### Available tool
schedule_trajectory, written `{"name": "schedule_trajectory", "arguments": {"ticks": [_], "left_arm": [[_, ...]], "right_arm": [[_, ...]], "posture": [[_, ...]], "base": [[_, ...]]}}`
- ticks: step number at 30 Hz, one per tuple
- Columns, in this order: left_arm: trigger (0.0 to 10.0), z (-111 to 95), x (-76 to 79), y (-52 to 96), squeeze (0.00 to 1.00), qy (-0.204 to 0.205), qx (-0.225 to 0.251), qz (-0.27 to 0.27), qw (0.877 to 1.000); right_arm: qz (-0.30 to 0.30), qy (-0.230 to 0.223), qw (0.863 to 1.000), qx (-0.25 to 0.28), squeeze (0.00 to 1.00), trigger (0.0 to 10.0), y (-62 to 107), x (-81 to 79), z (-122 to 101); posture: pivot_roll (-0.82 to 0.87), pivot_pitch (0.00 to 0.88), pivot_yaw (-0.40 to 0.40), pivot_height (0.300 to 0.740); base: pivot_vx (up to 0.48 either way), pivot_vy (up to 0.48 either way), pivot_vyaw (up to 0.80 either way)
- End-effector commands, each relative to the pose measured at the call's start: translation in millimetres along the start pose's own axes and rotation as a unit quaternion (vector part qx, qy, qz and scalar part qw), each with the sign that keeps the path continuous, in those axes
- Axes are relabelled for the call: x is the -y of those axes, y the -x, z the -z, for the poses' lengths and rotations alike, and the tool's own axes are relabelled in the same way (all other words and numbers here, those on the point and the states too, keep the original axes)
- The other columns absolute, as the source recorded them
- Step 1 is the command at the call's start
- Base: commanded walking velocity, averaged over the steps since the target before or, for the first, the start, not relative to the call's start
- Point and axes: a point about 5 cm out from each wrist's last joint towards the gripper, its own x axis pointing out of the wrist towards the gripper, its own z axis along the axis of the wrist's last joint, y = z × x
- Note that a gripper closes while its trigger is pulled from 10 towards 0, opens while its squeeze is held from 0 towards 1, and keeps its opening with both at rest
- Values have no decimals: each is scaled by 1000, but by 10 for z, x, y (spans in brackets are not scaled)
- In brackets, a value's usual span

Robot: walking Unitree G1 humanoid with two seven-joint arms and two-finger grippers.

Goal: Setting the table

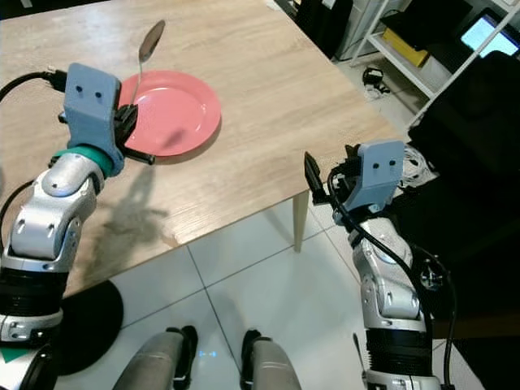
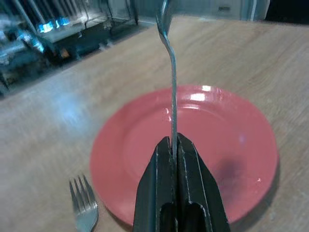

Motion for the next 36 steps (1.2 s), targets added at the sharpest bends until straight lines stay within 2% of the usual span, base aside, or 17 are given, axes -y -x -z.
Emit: {"name": "schedule_trajectory", "arguments": {"ticks": [1,2,3,6,7,11,12,14,15,18,20,24,36], "left_arm": [[10000,-65,30,33,0,-16,34,9,999],[10000,-120,22,49,0,-21,56,9,998],[10000,-73,50,51,0,-19,33,29,999],[10000,24,54,69,0,-34,14,43,998],[10000,-10,34,62,0,-21,24,36,999],[10000,-47,10,41,0,-16,40,31,999],[10000,75,47,37,0,-40,8,51,998],[10000,143,56,46,0,-56,2,57,997],[10000,125,68,48,0,-41,4,59,997],[10000,117,76,46,0,-28,3,59,998],[10000,194,72,41,0,36,-27,45,998],[10000,228,67,43,0,53,-34,39,997],[10000,230,56,-5,0,69,-32,15,997]], "right_arm": [[15,-10,1000,6,0,10000,20,29,-23],[19,-13,1000,9,0,10000,21,28,-33],[21,-15,1000,10,0,10000,22,24,-32],[20,-16,1000,9,0,10000,17,4,-22],[20,-16,1000,9,0,10000,20,5,-19],[21,-15,1000,8,0,10000,20,11,-13],[21,-15,1000,6,0,10000,19,13,-5],[21,-14,1000,6,0,10000,16,11,-2],[22,-13,1000,6,0,10000,20,12,-10],[26,-14,1000,7,0,10000,23,18,-18],[63,-17,998,5,0,10000,41,102,-1],[83,-20,996,3,0,10000,60,152,19],[79,-22,997,2,0,10000,57,148,25]], "posture": [[152,130,11,740],[152,130,11,740],[155,129,9,740],[141,129,15,740],[143,129,13,740],[157,120,8,740],[150,119,12,740],[147,118,12,740],[138,120,8,740],[145,114,5,740],[136,111,3,740],[135,112,2,740],[124,110,1,740]], "base": [[0,0,0],[0,0,0],[0,0,0],[0,0,0],[0,0,0],[0,0,0],[0,0,0],[0,0,0],[0,0,0],[0,0,0],[0,0,0],[0,0,0],[0,0,0]]}}
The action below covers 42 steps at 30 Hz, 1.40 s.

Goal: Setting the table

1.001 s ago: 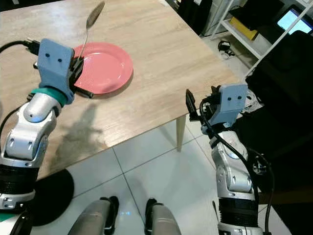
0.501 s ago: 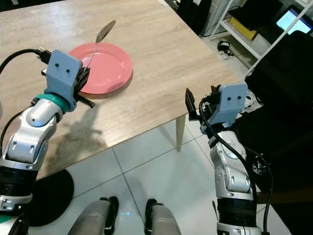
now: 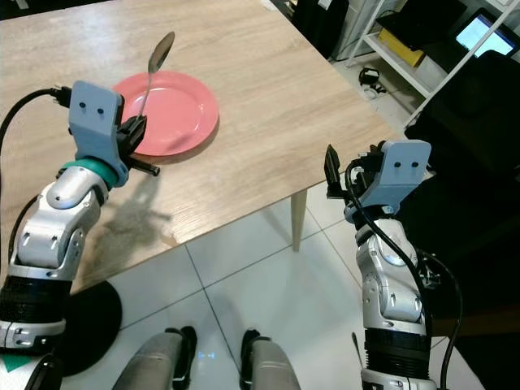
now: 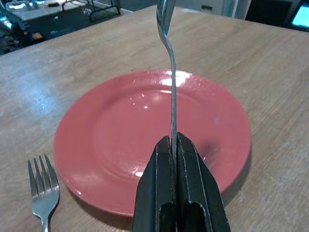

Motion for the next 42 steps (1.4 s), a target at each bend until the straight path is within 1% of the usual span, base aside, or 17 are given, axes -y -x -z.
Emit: {"name": "schedule_trajectory", "arguments": {"ticks": [1,14,23,42], "left_arm": [[10000,8,-2,-14,0,1,0,-7,1000],[10000,15,32,-37,0,7,-4,-12,1000],[10000,13,43,-47,0,9,-4,-9,1000],[10000,24,63,-51,0,10,-6,-2,1000]], "right_arm": [[6,-4,1000,-9,0,10000,16,34,42],[11,-9,1000,-11,0,10000,9,48,41],[12,-17,1000,-16,0,10000,0,54,50],[10,-17,1000,-18,0,10000,2,46,49]], "posture": [[123,110,1,740],[119,110,2,740],[120,111,-1,740],[118,116,2,740]], "base": [[0,0,0],[0,0,0],[0,0,-800],[0,0,-800]]}}
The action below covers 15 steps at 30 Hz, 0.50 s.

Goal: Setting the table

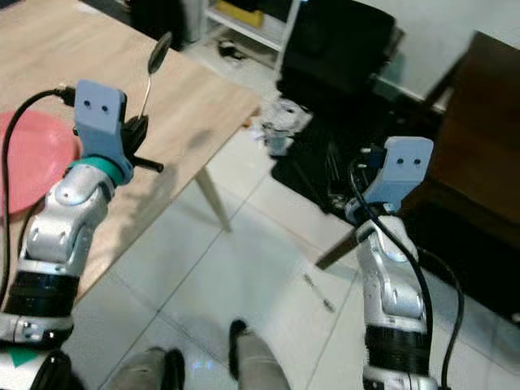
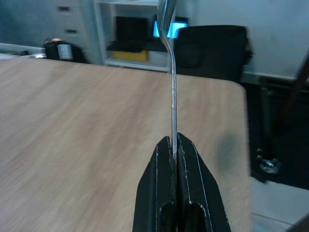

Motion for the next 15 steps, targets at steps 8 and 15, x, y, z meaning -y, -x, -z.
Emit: {"name": "schedule_trajectory", "arguments": {"ticks": [8,15], "left_arm": [[10000,39,17,1,0,-2,-5,7,1000],[10000,47,30,1,0,-3,-6,11,1000]], "right_arm": [[6,-3,1000,-16,0,10000,34,31,63],[7,-2,1000,-16,0,10000,38,30,69]], "posture": [[118,115,3,740],[117,113,4,740]], "base": [[0,0,-800],[0,0,-800]]}}
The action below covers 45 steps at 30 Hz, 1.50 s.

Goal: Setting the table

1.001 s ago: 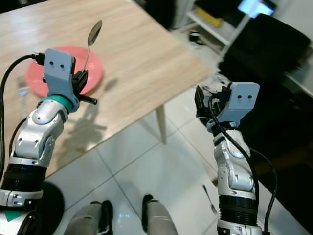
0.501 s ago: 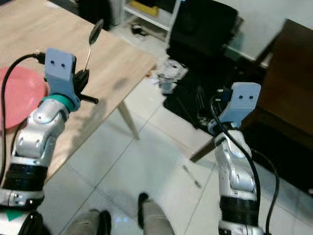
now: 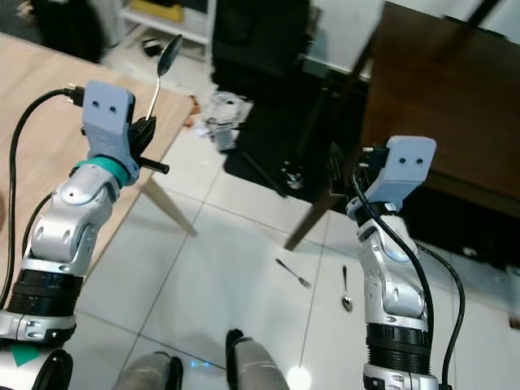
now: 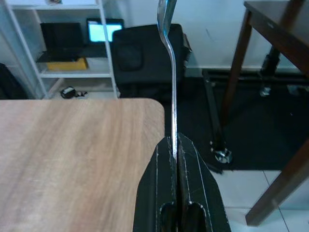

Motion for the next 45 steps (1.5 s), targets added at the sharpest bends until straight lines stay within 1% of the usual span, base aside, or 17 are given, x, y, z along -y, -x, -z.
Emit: {"name": "schedule_trajectory", "arguments": {"ticks": [1,23,45], "left_arm": [[10000,28,34,3,0,0,-3,6,1000],[10000,40,50,-12,0,-1,-2,13,1000],[10000,52,48,-16,0,-1,-3,15,1000]], "right_arm": [[7,-1,1000,-11,0,10000,35,33,52],[8,-2,1000,-9,0,10000,36,25,55],[7,-2,1000,-10,0,10000,34,19,57]], "posture": [[117,113,4,740],[113,94,6,740],[114,98,9,740]], "base": [[0,0,-800],[0,0,-800],[0,0,-800]]}}
